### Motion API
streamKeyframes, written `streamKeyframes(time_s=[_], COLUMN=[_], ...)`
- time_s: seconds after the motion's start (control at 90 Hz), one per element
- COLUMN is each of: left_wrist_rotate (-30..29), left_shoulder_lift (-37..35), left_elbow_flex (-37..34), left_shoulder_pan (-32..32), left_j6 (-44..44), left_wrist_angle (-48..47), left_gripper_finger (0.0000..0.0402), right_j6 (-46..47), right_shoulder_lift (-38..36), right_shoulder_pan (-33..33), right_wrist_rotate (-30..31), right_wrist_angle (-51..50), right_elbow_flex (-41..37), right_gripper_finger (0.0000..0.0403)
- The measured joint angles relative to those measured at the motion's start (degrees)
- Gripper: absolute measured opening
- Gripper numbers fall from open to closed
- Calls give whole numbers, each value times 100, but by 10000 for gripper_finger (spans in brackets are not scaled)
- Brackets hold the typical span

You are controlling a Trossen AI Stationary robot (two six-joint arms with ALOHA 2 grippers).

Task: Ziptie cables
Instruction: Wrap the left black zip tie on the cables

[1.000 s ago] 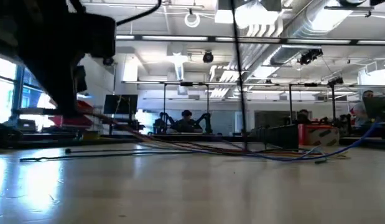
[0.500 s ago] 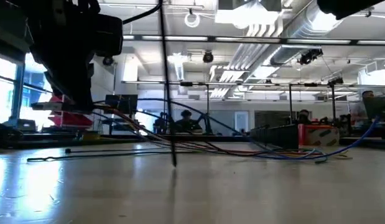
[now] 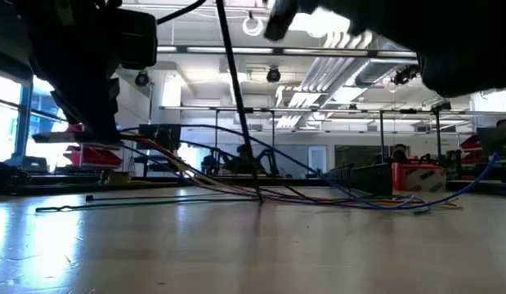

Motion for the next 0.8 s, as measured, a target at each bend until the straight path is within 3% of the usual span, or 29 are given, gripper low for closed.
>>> streamKeyframes(time_s=[0.456,0.611,0.8], left_wrist_rotate=[-132,-263,-198], left_shoulder_lift=[938,1151,1184], left_elbow_flex=[5,35,26], left_shoulder_pan=[280,315,330], left_j6=[156,193,394], left_wrist_angle=[-44,-1,82], left_gripper_finger=[184,200,188], right_j6=[243,248,68], right_shoulder_lift=[-5,-7,-8], right_shoulder_pan=[-37,-5,31], right_wrist_rotate=[-36,-38,88], right_wrist_angle=[11,13,4], right_elbow_flex=[42,44,37], right_gripper_finger=[0,0,0])
